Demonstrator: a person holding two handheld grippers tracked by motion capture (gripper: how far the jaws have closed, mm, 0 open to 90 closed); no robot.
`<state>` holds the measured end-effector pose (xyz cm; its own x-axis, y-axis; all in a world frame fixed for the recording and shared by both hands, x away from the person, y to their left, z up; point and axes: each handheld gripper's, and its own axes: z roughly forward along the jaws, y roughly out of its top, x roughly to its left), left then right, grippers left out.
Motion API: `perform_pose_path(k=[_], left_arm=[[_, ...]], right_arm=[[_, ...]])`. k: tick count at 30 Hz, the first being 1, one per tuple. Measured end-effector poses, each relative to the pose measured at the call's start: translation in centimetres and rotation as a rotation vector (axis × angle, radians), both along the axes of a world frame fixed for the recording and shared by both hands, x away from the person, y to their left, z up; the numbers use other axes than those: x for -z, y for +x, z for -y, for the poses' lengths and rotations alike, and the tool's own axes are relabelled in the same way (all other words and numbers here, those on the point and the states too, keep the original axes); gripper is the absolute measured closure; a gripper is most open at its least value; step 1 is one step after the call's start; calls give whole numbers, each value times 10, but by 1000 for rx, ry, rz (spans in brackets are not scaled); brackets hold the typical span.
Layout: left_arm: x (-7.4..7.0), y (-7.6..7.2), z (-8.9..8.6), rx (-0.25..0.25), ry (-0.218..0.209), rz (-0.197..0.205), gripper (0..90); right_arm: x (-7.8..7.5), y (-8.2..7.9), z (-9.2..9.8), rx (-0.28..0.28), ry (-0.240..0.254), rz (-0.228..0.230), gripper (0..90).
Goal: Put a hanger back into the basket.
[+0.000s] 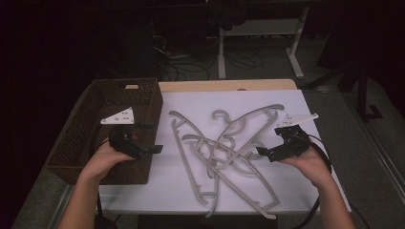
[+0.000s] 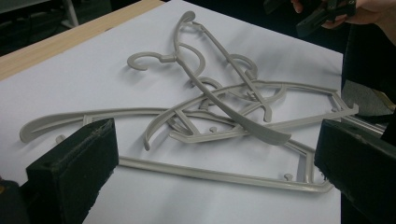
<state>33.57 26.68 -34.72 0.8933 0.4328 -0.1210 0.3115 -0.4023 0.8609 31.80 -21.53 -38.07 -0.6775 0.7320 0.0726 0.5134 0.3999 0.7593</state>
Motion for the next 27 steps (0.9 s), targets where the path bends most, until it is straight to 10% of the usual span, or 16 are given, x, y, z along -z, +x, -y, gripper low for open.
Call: perform_pose_path(k=[27], left_arm=[[-6, 5, 44, -2, -15, -23, 0]], right_arm=[[17, -1, 4, 6, -34, -32, 0]])
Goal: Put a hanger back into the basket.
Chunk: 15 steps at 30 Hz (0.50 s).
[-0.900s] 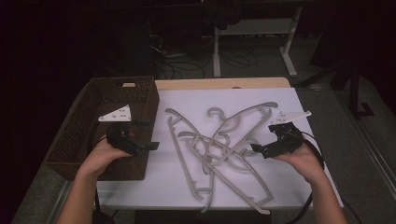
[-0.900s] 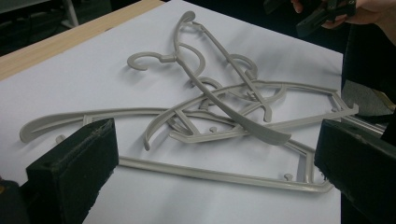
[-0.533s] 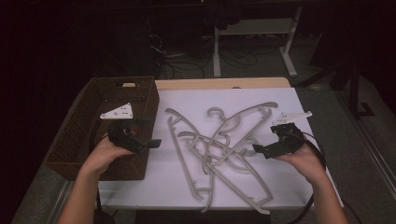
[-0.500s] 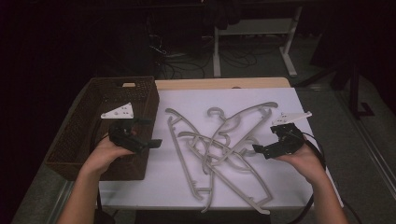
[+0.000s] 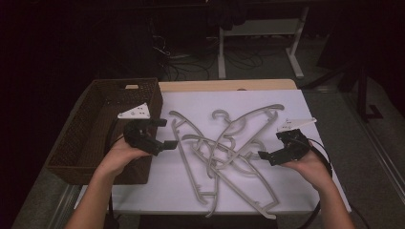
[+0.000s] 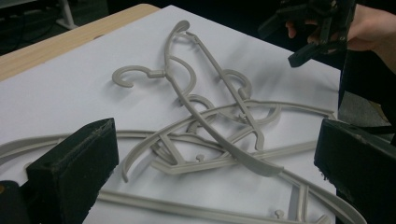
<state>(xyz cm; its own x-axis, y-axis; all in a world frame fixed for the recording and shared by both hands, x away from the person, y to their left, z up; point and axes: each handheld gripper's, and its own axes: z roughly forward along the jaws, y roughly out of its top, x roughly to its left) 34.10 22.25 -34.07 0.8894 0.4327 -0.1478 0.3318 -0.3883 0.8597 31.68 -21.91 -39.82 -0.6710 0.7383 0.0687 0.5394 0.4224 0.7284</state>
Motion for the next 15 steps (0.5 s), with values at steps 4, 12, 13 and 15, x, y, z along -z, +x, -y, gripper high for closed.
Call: perform_pose_path(k=[4, 12, 13, 15], left_arm=[[2, 0, 10, 12, 10, -1, 0], [7, -2, 29, 39, 25, -6, 0], [7, -2, 31, 42, 28, -10, 0], [8, -1, 36, 47, 26, -11, 0]], right_arm=[[7, 0, -2, -16, -15, -8, 0], [13, -11, 5, -15, 8, 4, 0], [14, -13, 6, -16, 12, 8, 0], [16, -16, 7, -13, 18, 18, 0]])
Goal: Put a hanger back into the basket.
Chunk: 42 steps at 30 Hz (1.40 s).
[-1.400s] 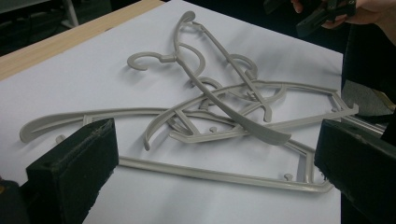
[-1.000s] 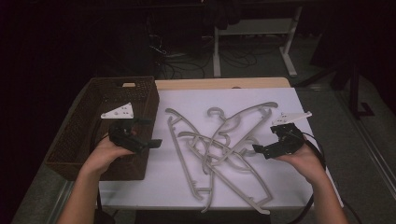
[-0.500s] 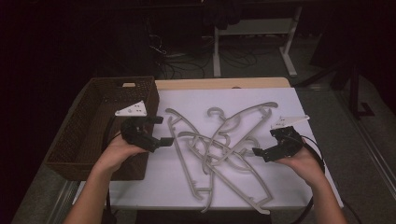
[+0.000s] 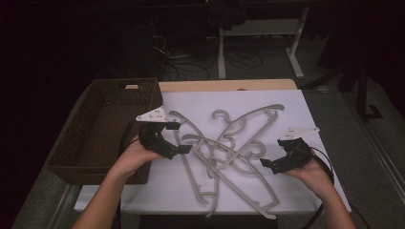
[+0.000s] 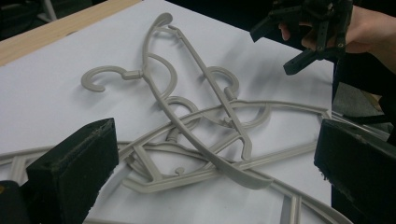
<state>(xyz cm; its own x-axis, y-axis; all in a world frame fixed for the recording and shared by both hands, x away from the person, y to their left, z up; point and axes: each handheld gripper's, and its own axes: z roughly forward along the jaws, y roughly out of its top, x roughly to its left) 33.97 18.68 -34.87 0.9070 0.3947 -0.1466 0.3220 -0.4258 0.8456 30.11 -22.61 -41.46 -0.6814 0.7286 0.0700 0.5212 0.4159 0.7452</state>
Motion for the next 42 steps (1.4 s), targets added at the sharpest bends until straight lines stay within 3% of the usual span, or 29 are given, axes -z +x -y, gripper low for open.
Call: perform_pose_path(k=[9, 18, 32, 42], left_arm=[[9, 11, 21, -6, -4, -20, 0], [16, 21, 43, -20, 8, -21, 0], [29, 53, 84, -62, 75, -4, 17], [56, 72, 109, -65, 137, -32, 79]], right_arm=[[15, -2, 5, 2, 45, 3, 0], [17, -1, 5, 15, 41, 20, 0], [17, -2, 5, 15, 39, 17, 0], [18, -1, 4, 13, 34, 15, 0]])
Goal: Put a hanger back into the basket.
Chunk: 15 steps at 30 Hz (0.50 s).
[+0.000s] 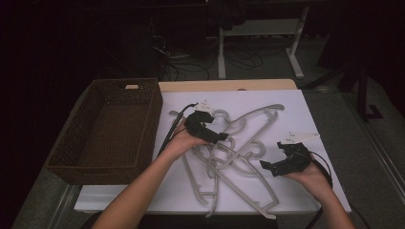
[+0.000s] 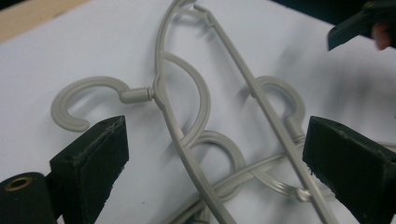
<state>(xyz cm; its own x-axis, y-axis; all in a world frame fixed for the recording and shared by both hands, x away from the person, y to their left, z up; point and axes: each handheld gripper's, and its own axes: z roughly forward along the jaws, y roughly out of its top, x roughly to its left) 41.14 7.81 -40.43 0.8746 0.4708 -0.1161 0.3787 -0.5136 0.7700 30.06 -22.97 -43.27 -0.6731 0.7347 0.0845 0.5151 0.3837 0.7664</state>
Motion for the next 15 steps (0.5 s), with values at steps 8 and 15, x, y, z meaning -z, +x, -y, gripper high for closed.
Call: perform_pose_path(k=[8, 15], left_arm=[[18, 12, 18, 5, 93, -25, 195], [27, 18, 25, -14, 177, -35, 362]], right_arm=[[0, 0, 0, 0, 1, 1, 0], [1, 1, 0, 0, 0, 0, 0]])
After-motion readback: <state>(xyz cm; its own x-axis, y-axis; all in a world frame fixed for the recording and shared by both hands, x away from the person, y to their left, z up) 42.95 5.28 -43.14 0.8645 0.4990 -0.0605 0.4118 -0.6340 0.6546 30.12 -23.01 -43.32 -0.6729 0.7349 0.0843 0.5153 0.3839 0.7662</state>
